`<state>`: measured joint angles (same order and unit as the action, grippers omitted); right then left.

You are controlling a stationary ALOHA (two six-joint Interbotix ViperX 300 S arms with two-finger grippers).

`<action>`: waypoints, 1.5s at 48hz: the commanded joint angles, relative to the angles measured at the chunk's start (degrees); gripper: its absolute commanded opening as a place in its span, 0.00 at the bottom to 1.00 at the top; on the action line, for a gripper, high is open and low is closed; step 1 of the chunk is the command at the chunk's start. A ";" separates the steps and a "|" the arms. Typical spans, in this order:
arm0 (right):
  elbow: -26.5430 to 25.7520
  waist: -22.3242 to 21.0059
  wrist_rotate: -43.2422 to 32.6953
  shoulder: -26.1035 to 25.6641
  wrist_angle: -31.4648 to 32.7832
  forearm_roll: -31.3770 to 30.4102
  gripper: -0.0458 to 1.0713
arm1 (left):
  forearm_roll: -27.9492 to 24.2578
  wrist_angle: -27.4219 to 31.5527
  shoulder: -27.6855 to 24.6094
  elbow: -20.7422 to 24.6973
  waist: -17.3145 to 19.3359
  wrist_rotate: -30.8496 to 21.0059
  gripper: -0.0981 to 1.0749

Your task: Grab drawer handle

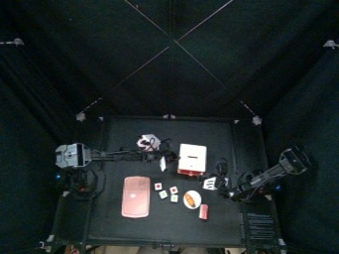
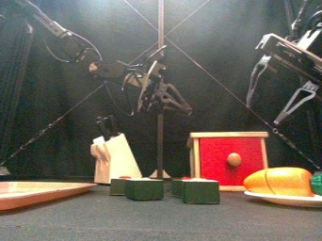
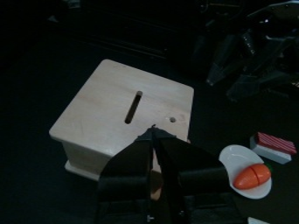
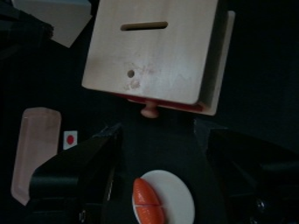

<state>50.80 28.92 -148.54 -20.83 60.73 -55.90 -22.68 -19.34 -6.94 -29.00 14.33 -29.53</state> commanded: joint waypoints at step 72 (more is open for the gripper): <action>-11.78 -15.12 -3.96 24.70 -7.29 2.29 0.82 | 1.67 -0.18 -8.09 5.36 0.35 0.09 0.33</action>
<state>39.46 14.50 -152.40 5.01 53.09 -53.26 -21.18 -19.34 -15.29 -25.14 14.50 -29.53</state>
